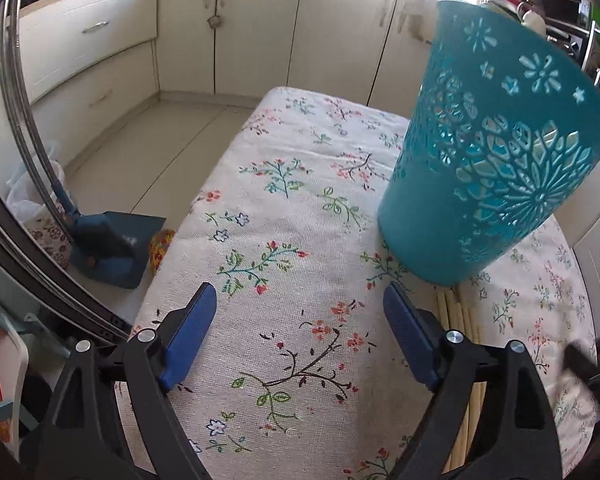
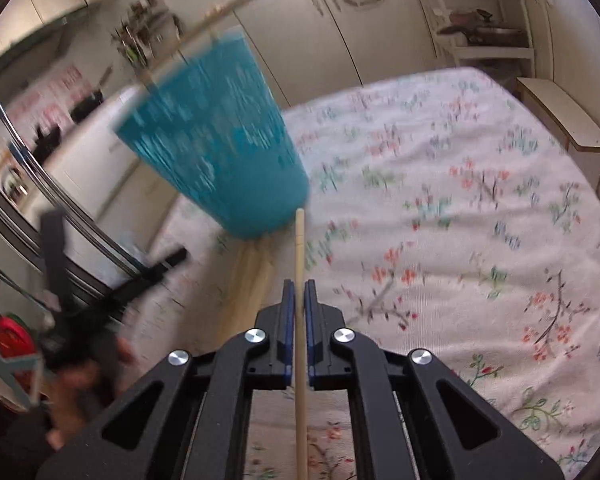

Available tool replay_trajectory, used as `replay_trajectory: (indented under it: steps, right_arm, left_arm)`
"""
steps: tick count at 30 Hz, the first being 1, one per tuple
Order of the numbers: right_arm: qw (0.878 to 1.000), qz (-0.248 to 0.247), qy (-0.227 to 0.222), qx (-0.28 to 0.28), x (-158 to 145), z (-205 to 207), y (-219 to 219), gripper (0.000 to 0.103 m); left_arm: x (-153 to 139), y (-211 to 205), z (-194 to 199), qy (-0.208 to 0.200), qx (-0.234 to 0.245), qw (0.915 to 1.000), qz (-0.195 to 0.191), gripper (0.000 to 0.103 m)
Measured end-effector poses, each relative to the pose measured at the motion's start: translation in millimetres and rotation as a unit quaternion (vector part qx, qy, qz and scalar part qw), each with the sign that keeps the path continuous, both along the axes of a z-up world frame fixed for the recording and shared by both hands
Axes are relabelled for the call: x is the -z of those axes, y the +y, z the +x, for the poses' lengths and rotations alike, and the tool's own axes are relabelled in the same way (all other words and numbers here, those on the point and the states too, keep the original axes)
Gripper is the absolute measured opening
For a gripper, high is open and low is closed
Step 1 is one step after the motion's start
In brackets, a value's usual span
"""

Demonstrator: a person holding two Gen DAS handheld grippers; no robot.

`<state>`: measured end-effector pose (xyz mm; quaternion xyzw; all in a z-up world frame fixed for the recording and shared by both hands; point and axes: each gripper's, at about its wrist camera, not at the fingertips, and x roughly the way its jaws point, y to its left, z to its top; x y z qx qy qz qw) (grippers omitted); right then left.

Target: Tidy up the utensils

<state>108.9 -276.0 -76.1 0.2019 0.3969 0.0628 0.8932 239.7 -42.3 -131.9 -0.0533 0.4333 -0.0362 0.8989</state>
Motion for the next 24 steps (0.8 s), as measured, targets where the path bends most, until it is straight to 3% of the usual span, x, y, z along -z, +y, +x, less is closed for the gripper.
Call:
replay_trajectory:
  steps: [7, 14, 18, 19, 20, 21, 24]
  right_arm:
    - [0.99, 0.068, -0.124, -0.017, -95.0, -2.5, -7.0, 0.005]
    - [0.976, 0.083, -0.196, -0.034, -161.8, 25.6, -0.9, 0.004]
    - [0.982, 0.061, -0.175, -0.029, -159.2, 39.9, 0.1, 0.004]
    - [0.985, 0.059, -0.161, -0.022, -150.6, 38.9, -2.2, 0.016]
    - [0.99, 0.062, -0.128, -0.011, -132.5, 39.0, -6.8, 0.042]
    - [0.992, 0.069, -0.106, -0.001, -118.7, 34.4, -11.3, 0.052]
    - [0.994, 0.099, -0.02, 0.028, -58.6, 28.0, -26.5, 0.053]
  left_arm:
    - [2.5, -0.1, 0.2, 0.008, -0.001, 1.0, -0.002, 0.082]
    - [2.0, -4.1, 3.2, 0.011, 0.005, 0.9999, 0.006, 0.084]
    - [1.7, -3.2, 3.3, 0.01, 0.005, 0.9999, 0.003, 0.085]
    - [1.7, -3.6, 3.4, 0.01, 0.006, 0.9999, 0.002, 0.085]
    - [1.7, -3.7, 3.4, 0.01, 0.006, 0.9999, 0.003, 0.085]
    - [1.8, -3.6, 3.5, 0.01, 0.007, 0.9999, 0.003, 0.085]
    - [1.0, -1.8, 2.4, 0.007, 0.008, 0.9999, -0.005, 0.085]
